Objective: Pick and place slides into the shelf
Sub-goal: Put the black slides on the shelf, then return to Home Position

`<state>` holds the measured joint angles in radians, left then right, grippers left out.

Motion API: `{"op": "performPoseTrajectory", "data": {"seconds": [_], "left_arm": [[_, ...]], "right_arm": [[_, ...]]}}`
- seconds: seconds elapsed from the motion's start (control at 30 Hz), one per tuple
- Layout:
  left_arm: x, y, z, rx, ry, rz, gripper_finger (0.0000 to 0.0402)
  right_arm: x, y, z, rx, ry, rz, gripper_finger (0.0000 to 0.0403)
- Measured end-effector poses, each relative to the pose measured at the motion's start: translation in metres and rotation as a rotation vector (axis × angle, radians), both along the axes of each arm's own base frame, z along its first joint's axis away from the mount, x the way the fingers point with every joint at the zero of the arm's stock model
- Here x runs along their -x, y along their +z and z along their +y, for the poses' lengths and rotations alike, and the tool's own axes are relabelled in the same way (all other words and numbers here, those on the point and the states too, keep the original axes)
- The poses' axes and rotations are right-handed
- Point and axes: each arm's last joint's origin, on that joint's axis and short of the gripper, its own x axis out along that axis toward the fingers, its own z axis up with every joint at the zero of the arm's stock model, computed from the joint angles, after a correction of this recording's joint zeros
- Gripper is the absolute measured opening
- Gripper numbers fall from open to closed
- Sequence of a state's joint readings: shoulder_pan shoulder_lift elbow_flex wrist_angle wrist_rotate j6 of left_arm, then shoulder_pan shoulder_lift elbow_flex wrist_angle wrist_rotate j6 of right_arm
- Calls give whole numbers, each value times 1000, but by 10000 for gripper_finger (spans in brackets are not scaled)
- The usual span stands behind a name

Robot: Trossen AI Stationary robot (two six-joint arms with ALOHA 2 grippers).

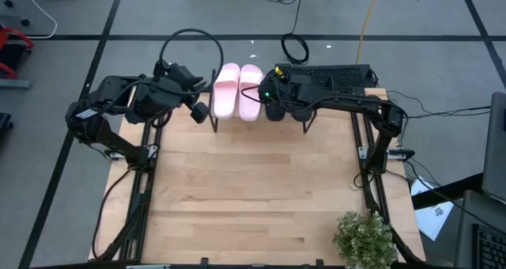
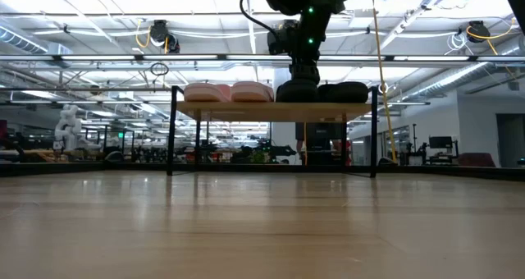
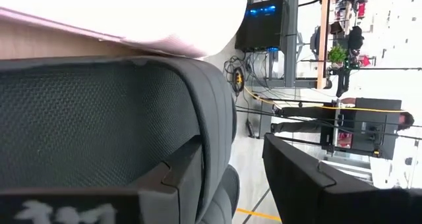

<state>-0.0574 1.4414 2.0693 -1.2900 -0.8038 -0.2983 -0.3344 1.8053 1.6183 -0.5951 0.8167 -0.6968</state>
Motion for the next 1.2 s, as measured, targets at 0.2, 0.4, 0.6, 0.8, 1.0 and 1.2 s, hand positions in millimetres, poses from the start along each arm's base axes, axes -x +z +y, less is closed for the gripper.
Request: {"op": "performPoseTrajectory", "data": {"seconds": [0.2, 0.4, 0.6, 0.8, 1.0, 1.2], "left_arm": [[0, 0, 0, 13, -13, -1, 63], [0, 0, 0, 13, -13, -1, 63], [0, 0, 0, 12, -13, -1, 63], [0, 0, 0, 12, -14, 0, 63], [0, 0, 0, 8, -17, 5, 63], [0, 0, 0, 7, -18, 6, 63]], "right_arm": [[2, -2, 1, -7, 0, 33, 148], [3, -1, 0, 34, -8, 80, 148], [3, -1, 0, 32, -5, 81, 148], [3, -1, 0, 32, -4, 81, 148], [2, -3, 5, -26, 15, 46, 148], [4, -5, 6, -56, 8, 47, 148]]}}
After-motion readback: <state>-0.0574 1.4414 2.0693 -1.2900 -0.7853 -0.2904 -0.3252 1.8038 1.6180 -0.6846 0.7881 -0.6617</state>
